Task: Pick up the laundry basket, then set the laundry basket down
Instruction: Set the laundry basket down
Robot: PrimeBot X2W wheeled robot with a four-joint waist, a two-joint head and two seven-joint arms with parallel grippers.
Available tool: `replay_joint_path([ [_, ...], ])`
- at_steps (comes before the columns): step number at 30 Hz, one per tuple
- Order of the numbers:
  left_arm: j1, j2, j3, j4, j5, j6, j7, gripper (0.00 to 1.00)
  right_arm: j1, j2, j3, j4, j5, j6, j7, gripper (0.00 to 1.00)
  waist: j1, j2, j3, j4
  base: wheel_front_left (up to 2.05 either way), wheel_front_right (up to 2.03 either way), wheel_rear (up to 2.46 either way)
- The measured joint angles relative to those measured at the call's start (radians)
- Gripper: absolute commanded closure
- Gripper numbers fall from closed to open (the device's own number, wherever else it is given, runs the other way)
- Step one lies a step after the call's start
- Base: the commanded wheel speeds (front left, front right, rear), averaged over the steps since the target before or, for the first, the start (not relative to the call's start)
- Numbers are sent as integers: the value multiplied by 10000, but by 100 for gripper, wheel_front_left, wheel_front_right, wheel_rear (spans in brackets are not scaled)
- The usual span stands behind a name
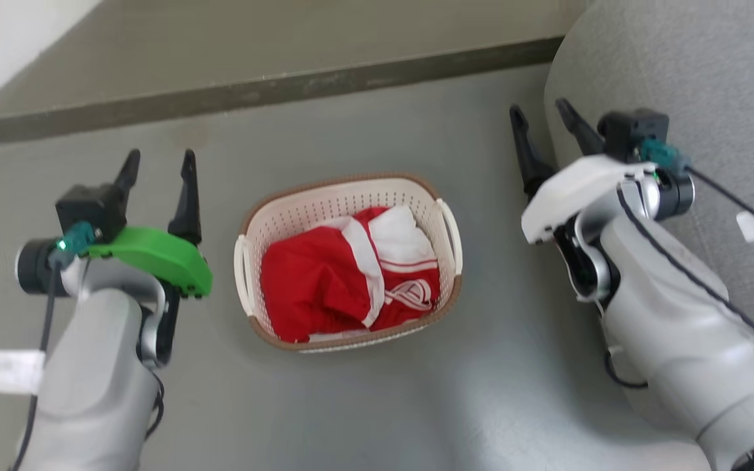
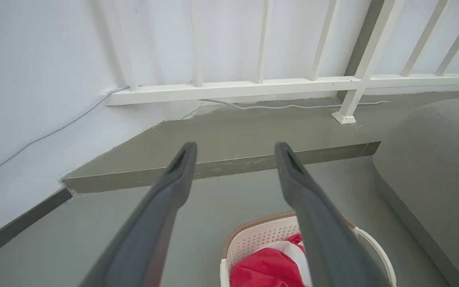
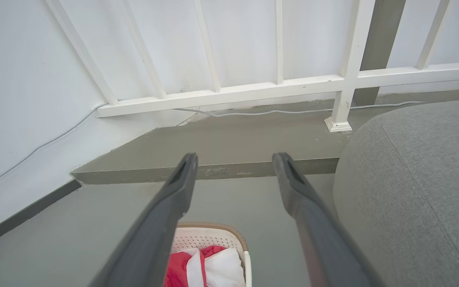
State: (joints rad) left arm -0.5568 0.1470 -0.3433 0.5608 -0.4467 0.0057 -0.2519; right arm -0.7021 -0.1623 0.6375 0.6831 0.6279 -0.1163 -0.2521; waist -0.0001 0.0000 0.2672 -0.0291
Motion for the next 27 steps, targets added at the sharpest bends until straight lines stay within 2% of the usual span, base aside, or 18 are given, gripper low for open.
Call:
replay_joint_path([
  [14,2088,-144,109,-1737,706,397,0,0,2059,-224,-782,-1373,-1060,-79,0,0,0,0,-1135,-24,0,0,0],
  [27,3959,-257,107,-2734,1108,656,0,0,4010,-240,-1670,-2174,-1868,-88,0,0,0,0,-2001,63,0,0,0],
])
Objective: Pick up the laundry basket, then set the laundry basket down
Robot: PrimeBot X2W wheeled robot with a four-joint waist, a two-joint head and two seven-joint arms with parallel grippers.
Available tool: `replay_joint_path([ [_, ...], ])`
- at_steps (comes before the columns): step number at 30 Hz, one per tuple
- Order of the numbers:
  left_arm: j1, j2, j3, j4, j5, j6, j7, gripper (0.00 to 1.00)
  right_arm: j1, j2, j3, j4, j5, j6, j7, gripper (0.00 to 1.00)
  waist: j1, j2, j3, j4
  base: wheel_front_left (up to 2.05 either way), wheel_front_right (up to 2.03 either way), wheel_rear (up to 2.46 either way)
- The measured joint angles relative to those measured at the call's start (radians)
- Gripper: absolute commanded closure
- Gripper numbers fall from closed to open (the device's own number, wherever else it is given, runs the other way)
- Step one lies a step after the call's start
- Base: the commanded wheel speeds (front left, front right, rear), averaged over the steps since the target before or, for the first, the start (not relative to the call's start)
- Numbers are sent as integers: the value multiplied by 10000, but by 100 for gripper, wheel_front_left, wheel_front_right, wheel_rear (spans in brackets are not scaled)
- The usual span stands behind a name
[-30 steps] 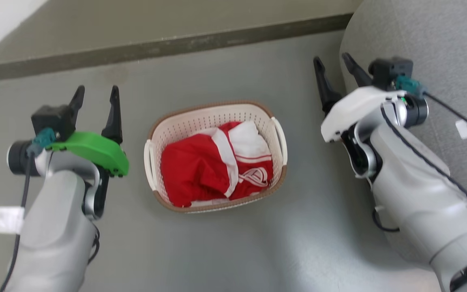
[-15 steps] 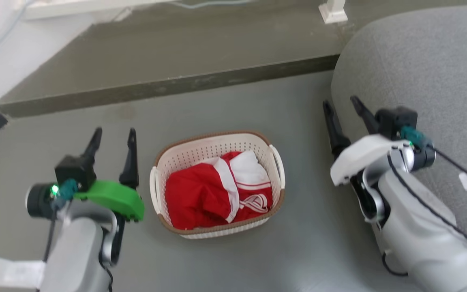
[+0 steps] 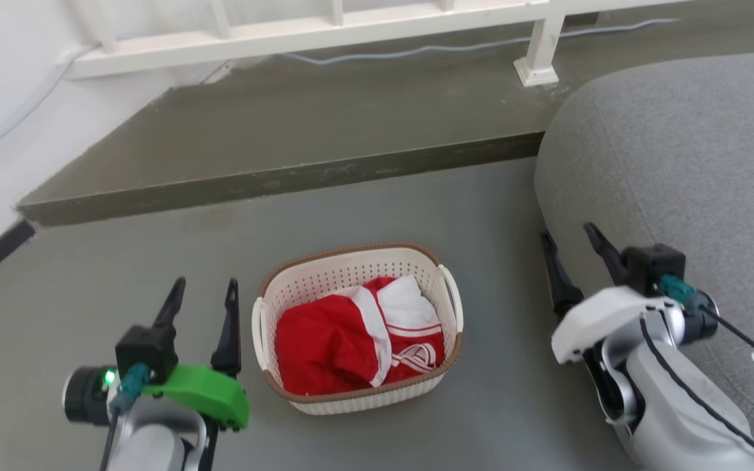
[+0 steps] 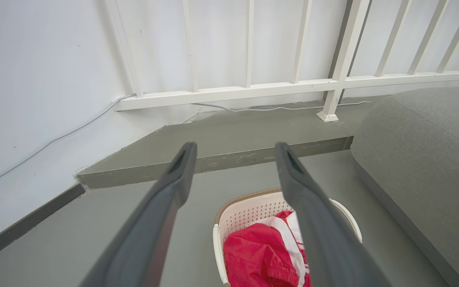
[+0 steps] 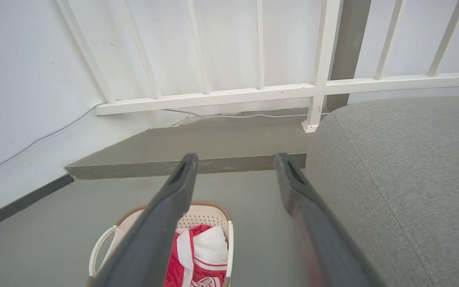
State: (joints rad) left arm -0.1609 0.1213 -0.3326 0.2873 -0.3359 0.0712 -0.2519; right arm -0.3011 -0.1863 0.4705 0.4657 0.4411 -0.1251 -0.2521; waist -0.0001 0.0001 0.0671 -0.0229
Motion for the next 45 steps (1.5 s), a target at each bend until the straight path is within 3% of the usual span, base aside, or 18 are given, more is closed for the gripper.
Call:
replay_joint_path([
  [15,1280,-54,111,-719,171,173,0,0,1469,107,-821,-683,-681,0,0,0,0,0,-374,24,0,0,0],
  [45,1927,-125,451,-1678,500,257,0,0,2494,604,-1480,-1699,-1530,0,0,0,0,0,-161,69,0,0,0],
])
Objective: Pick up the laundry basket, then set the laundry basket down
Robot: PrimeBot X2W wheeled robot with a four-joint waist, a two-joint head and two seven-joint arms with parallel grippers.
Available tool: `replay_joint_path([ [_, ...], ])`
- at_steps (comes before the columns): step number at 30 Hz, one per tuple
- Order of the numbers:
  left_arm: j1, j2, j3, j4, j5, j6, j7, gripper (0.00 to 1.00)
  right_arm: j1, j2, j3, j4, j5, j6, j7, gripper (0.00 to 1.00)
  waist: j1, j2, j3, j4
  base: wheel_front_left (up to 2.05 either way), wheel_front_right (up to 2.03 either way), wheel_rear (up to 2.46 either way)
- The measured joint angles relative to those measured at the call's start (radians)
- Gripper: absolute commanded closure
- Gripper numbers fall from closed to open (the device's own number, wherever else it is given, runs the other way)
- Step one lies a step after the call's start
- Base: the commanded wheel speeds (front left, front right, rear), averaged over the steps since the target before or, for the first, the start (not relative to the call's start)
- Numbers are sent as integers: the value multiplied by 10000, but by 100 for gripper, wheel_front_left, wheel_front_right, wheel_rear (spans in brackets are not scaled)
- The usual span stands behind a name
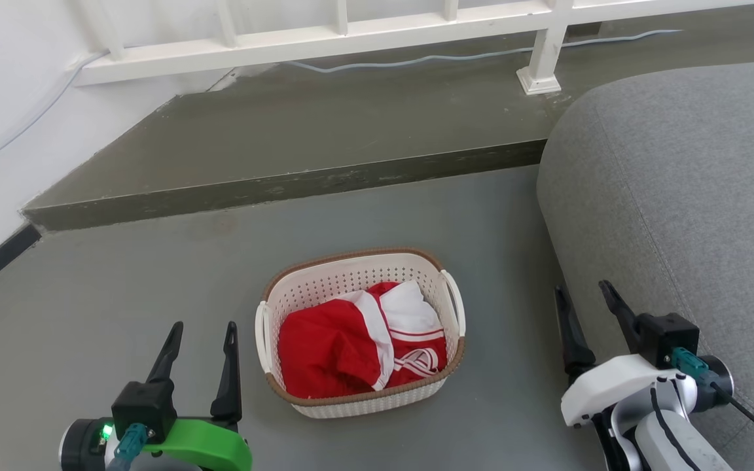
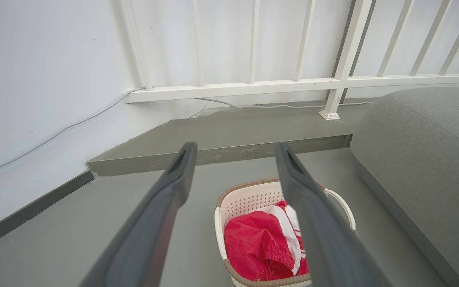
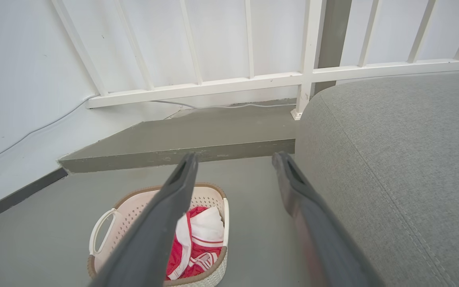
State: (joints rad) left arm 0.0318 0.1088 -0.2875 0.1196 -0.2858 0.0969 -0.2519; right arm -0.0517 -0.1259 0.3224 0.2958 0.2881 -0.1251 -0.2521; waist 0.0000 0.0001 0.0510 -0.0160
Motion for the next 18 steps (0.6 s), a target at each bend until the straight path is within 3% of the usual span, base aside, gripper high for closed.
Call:
replay_joint_path([
  [12,137,-29,54,-119,2,2,0,0,169,71,-148,-132,-117,0,0,0,0,0,22,40,0,0,0],
  [13,139,-31,54,-134,2,2,0,100,191,73,-155,-142,-153,0,0,100,0,0,25,45,0,0,0],
  [18,209,-96,-75,280,-13,0,48,100,470,194,-121,228,-144,17,10,100,0,0,29,50,0,0,0],
])
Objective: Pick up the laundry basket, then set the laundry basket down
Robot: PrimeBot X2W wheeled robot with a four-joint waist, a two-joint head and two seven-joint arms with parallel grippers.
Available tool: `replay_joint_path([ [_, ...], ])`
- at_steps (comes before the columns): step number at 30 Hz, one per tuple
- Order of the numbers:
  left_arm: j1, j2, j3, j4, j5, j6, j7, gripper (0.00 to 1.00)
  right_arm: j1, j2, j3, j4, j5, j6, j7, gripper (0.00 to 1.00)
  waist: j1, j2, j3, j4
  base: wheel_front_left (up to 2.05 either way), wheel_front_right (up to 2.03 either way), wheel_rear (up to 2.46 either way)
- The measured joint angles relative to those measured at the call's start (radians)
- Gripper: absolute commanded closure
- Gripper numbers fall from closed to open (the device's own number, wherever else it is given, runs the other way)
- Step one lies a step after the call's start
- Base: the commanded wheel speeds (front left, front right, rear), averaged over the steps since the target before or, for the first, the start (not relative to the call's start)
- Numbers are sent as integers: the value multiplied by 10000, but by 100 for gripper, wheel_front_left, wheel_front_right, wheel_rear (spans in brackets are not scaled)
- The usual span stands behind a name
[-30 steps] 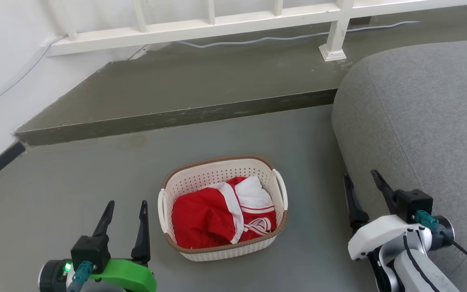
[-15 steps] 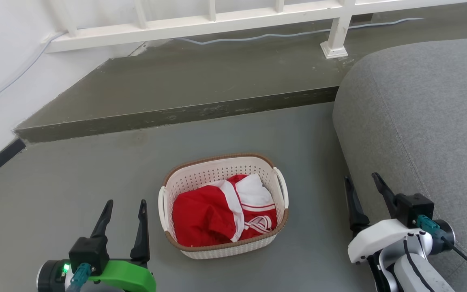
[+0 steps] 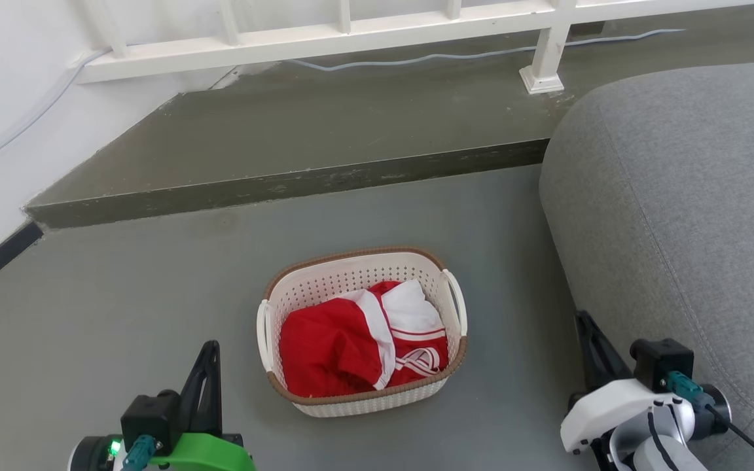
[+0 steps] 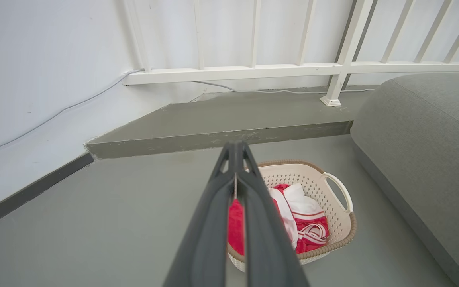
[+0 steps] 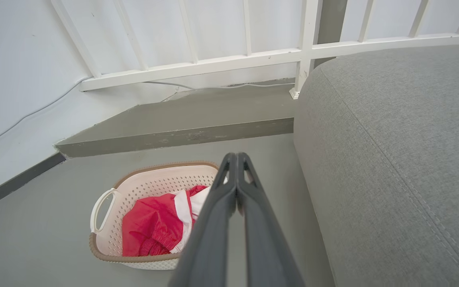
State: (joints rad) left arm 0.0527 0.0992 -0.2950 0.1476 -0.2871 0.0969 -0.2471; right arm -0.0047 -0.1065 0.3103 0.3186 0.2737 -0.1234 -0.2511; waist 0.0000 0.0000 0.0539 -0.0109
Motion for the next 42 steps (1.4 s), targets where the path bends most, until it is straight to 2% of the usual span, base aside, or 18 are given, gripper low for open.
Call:
replay_joint_path([
  [11,194,-73,10,-142,-947,-178,2,100,110,54,-159,-140,976,198,71,100,0,0,-49,11,0,0,0],
  [25,192,-140,491,-198,-3139,-372,468,100,115,132,-750,-303,3091,476,564,100,0,0,-109,24,0,0,0],
  [42,152,-123,982,-25,-5242,-640,982,100,95,150,-1371,-376,5216,809,1118,100,0,0,-182,39,0,0,0],
])
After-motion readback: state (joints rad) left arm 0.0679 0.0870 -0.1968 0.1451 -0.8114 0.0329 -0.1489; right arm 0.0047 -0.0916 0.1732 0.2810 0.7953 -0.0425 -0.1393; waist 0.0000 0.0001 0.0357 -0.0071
